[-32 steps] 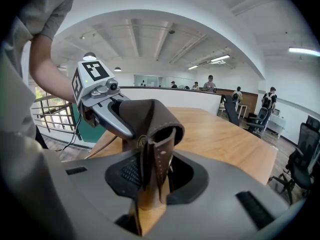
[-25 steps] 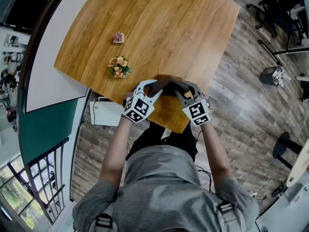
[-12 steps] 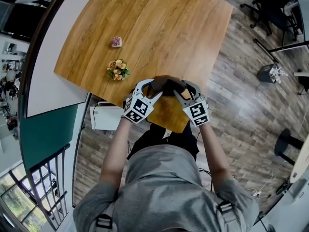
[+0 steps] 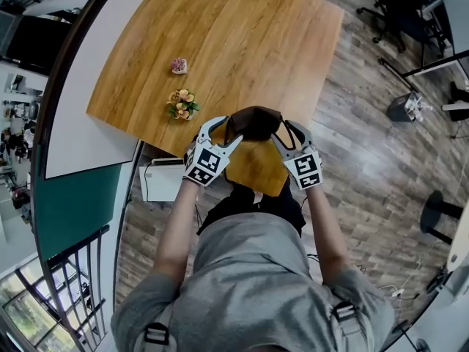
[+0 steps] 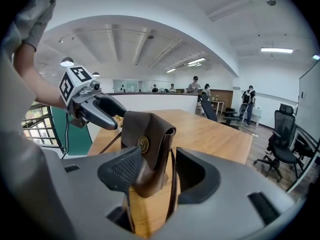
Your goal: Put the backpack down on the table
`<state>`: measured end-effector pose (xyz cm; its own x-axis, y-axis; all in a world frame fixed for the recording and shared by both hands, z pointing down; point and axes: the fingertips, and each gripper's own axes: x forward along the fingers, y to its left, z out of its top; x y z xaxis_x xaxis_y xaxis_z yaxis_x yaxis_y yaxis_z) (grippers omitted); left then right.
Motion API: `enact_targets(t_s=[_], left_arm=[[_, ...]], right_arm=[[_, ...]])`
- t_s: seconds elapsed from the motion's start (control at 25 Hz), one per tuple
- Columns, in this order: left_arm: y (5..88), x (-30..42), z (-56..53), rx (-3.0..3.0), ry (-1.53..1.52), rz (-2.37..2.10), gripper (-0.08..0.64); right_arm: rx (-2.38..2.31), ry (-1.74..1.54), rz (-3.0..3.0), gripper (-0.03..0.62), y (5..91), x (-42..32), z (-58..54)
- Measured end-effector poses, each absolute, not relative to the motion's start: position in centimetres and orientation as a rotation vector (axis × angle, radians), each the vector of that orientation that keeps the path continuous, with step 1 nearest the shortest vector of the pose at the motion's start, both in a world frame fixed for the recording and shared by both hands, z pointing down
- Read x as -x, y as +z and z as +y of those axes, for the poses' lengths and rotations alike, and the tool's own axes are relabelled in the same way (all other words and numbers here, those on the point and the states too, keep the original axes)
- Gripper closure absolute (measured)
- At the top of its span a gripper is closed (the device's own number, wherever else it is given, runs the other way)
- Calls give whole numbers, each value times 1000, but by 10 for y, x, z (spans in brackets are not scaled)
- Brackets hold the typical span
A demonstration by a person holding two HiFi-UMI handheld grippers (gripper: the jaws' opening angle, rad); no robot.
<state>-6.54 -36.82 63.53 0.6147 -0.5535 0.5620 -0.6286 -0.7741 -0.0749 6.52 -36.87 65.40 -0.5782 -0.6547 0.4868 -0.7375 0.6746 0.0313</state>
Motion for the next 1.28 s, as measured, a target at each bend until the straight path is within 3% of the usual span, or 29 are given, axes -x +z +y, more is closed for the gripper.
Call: enact_targets(t_s=[0.36, 0.52, 0.64, 0.96, 1.28], left_arm=[[622, 75, -338, -2706, 814, -1020, 302], [615, 72, -322, -2735, 816, -977, 315], [611, 74, -313, -2742, 792, -957, 401], [595, 79, -298, -2761, 709, -954, 531], [584, 78, -291, -2731, 623, -1012, 541]], right_arm=[[-1172, 257, -2452, 404, 627, -81, -336], [-1200, 236, -2459, 490, 613, -87, -320], [-1227, 251, -2502, 579, 602, -84, -311], [-1154, 131, -2475, 584, 594, -63, -290], [-1097, 87, -2463, 586, 588, -54, -278]])
